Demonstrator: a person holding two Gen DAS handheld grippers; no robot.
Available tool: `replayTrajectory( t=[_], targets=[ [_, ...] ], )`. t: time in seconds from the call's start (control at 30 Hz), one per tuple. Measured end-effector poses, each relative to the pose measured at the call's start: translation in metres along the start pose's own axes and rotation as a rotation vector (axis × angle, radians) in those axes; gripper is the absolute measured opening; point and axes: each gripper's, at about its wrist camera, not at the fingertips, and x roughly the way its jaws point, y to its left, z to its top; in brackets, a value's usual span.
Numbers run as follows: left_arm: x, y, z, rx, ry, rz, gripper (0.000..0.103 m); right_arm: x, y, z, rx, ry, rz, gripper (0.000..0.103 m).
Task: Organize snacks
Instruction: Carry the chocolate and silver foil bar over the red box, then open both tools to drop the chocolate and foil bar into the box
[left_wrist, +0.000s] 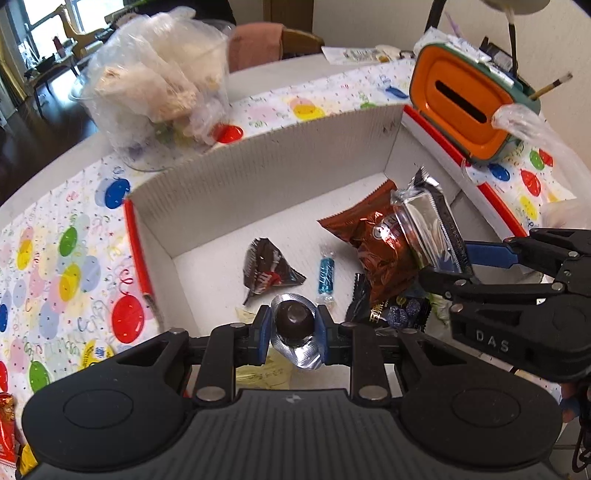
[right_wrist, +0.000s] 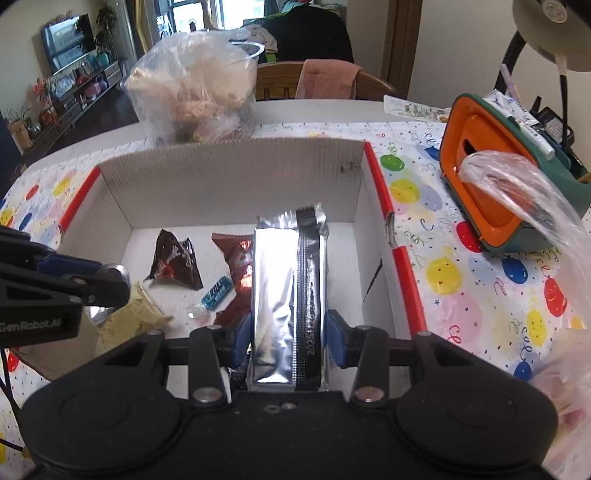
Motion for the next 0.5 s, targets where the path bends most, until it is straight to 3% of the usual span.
replayTrajectory(
  t=[0.5],
  targets=[
    [0.029, -0.015, -0.002, 0.058, 0.102, 0.000, 0.025, -0.001, -0.006, -0.003, -0.013, 0.019, 0.018, 0.046]
  ],
)
